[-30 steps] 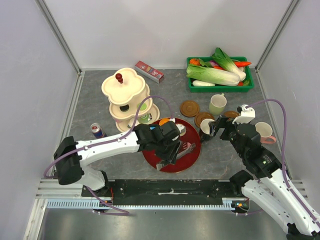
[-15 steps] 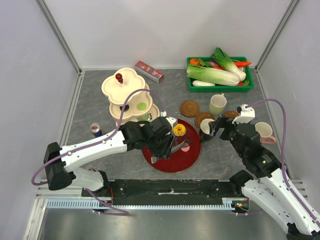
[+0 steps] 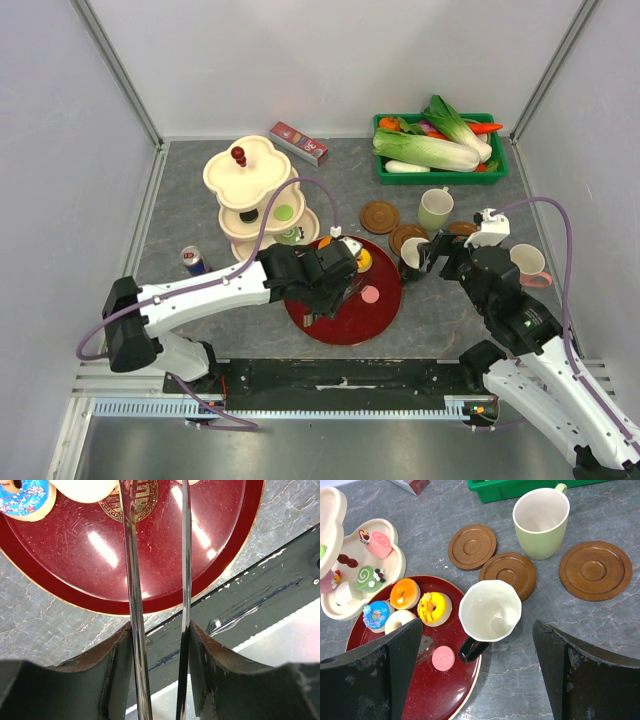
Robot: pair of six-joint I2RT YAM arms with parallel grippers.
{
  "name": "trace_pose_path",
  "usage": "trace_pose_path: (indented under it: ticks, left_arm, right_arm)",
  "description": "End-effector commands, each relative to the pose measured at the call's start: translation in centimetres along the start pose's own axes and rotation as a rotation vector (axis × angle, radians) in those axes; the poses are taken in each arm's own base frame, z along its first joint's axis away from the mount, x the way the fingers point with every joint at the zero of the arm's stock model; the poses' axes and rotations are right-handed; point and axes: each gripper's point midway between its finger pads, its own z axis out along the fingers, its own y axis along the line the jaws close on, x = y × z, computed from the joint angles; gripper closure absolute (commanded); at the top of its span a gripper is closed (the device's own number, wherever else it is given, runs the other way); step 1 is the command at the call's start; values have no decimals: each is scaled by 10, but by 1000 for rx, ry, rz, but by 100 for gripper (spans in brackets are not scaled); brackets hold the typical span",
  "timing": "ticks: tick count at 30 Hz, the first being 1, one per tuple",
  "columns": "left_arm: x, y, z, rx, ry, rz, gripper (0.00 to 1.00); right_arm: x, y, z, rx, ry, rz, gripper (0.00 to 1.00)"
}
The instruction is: Serve the afternoon tea
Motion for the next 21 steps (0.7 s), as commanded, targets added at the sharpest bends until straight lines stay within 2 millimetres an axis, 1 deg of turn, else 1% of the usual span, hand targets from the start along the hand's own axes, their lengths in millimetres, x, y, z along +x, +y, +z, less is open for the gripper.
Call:
trace_pose_path:
  ticks: [1, 10, 14, 19, 21]
  left_arm:
    - [-16, -9, -3, 8, -41, 46, 49]
    - [-15, -24, 6, 50, -25, 64, 48]
    - [-12, -27, 11, 36, -7, 84, 48]
    - [-7, -24, 14, -23, 12, 104, 47]
    - [-5, -29, 14, -23, 18, 119, 47]
  right_arm:
    - [-6, -2, 1, 14, -26, 13, 2]
    - [-5, -1, 0, 10, -25, 13, 2]
    - [-5, -1, 0, 10, -25, 13, 2]
    - [-5, -2, 0, 13, -24, 13, 2]
    - [-5, -1, 0, 10, -24, 13, 2]
